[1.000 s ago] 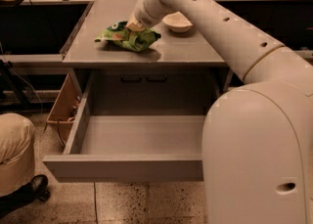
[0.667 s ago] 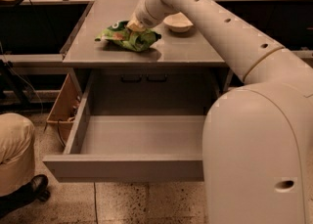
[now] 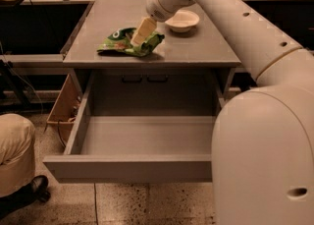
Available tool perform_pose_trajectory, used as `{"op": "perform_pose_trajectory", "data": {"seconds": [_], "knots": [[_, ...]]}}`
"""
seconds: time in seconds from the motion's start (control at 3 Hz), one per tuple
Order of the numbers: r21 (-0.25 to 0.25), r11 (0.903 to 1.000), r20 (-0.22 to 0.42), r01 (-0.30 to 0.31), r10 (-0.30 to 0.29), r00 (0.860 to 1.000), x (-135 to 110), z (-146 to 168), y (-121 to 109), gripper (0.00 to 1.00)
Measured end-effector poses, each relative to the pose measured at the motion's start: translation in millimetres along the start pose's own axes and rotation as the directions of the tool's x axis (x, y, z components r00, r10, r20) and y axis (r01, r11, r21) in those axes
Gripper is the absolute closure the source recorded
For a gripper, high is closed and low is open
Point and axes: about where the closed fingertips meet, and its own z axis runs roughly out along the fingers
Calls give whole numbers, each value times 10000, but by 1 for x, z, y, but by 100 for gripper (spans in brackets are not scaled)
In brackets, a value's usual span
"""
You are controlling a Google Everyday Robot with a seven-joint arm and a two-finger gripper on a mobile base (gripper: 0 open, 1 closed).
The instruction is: Pick green rice chip bag from top drawer and place on counter
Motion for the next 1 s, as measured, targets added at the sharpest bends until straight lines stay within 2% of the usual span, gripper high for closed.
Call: {"op": "perform_pose_trajectory", "data": {"seconds": [0.33, 0.67, 1.0], "knots": [[-102, 9996, 56, -274, 275, 9996, 10, -39, -6, 0], [14, 9980, -319, -633, 633, 9975, 46, -94, -15, 0], [209, 9963, -644, -837, 849, 9943, 74, -128, -22, 0]]}}
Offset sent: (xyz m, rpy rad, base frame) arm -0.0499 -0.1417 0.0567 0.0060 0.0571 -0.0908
